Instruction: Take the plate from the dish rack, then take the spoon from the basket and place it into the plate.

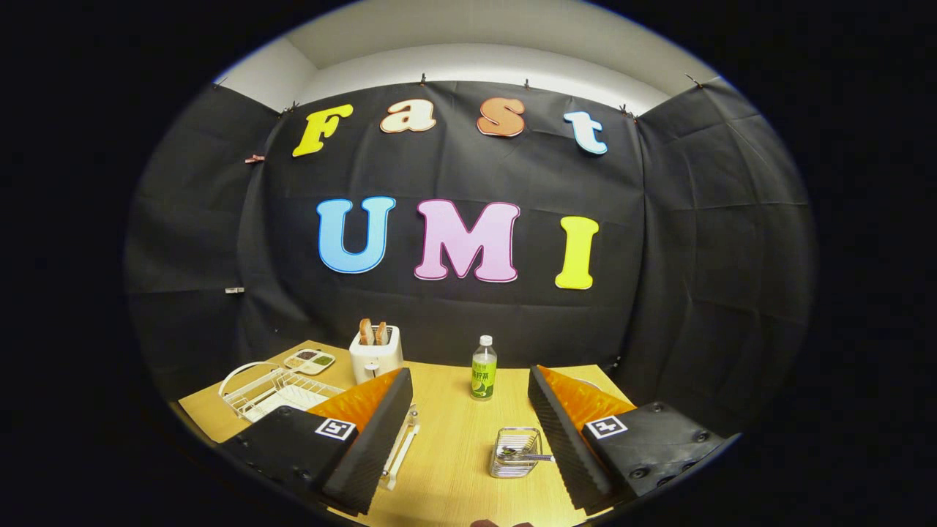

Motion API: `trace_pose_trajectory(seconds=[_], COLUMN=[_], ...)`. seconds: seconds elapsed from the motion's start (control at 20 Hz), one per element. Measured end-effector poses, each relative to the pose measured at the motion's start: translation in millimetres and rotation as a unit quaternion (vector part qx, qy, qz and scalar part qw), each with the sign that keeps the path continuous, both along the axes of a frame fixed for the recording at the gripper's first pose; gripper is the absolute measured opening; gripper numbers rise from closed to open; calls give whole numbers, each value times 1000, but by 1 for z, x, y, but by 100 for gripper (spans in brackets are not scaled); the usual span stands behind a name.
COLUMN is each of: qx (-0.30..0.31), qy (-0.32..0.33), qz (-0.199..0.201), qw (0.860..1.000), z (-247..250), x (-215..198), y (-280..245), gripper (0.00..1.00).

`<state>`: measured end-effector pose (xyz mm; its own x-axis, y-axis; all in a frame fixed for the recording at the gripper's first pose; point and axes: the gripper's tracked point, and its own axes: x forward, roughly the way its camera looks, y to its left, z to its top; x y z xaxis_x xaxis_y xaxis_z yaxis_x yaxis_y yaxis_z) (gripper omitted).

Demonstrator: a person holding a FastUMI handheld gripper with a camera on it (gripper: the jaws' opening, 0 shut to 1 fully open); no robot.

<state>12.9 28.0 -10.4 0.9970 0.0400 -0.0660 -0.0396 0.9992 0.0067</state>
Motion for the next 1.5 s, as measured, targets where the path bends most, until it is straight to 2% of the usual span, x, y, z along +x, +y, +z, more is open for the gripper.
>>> trace_pose_trajectory(seconds=[0.15,0.35,0.65,0.9,1.15,1.25,1.35,1.5], qx=[-14,17,-72,-126,-168,-150,-126,-94], qy=[5,42,118,192,257,284,296,327], qz=[-4,31,82,83,54,40,24,24], qw=[1000,998,987,970,950,946,947,940], z=[4,6,-40,-96,-147,-163,-171,-185], x=[9,31,72,103,124,125,131,130], y=[4,48,109,135,125,124,119,126], gripper=[98,98,97,97,96,95,82,73])
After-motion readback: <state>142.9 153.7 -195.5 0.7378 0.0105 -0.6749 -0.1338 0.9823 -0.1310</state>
